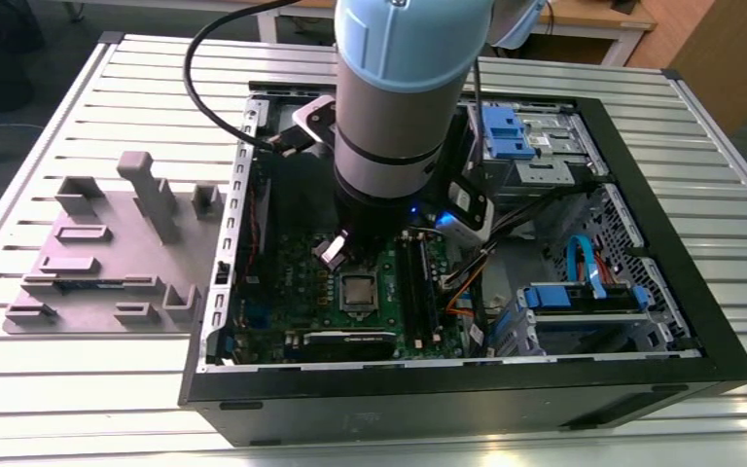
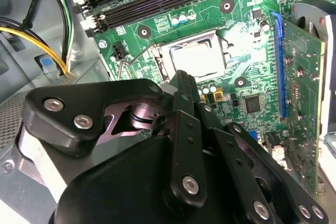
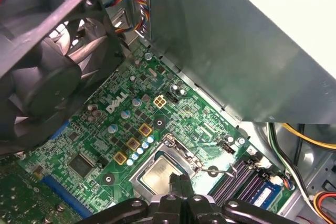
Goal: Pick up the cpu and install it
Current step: 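Install the first cpu locking lever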
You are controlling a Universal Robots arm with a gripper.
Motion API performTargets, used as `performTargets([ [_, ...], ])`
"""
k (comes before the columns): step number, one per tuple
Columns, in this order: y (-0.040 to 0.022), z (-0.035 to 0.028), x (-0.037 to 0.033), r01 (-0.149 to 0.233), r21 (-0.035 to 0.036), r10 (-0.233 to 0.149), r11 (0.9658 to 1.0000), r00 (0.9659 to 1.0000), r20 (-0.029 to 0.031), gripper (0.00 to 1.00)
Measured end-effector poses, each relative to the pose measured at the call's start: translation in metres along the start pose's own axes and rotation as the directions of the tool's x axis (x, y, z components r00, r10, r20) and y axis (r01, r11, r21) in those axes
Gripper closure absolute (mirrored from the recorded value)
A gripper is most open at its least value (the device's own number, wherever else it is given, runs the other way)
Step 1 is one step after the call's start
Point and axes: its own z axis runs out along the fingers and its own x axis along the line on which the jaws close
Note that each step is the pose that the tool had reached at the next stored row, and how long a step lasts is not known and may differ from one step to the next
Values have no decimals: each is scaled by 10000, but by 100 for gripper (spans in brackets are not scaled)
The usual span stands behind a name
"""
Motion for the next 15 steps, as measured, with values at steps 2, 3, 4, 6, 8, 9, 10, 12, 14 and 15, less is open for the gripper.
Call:
performTargets([
  [2, 2, -19, -2, 0, 0, 0, 10000, 10000, 1, 89],
  [3, 3, -30, -3, 0, 0, 0, 10000, 10000, 1, 89],
  [4, 4, -40, -4, 0, 0, 0, 10000, 10000, 0, 89],
  [6, 7, -64, -6, 0, -1, 0, 10000, 10000, 1, 89],
  [8, 10, -95, -8, 0, -1, 0, 10000, 10000, 2, 89],
  [9, 12, -118, -10, 0, 0, 0, 10000, 10000, 1, 89],
  [10, 15, -144, -12, 0, -1, 0, 10000, 10000, 1, 89],
  [12, 20, -197, -16, 0, -2, 0, 10000, 10000, 2, 89],
  [14, 25, -249, -20, 0, 0, 0, 10000, 10000, 0, 89],
  [15, 26, -264, -21, 0, 0, 0, 10000, 10000, -1, 89],
])
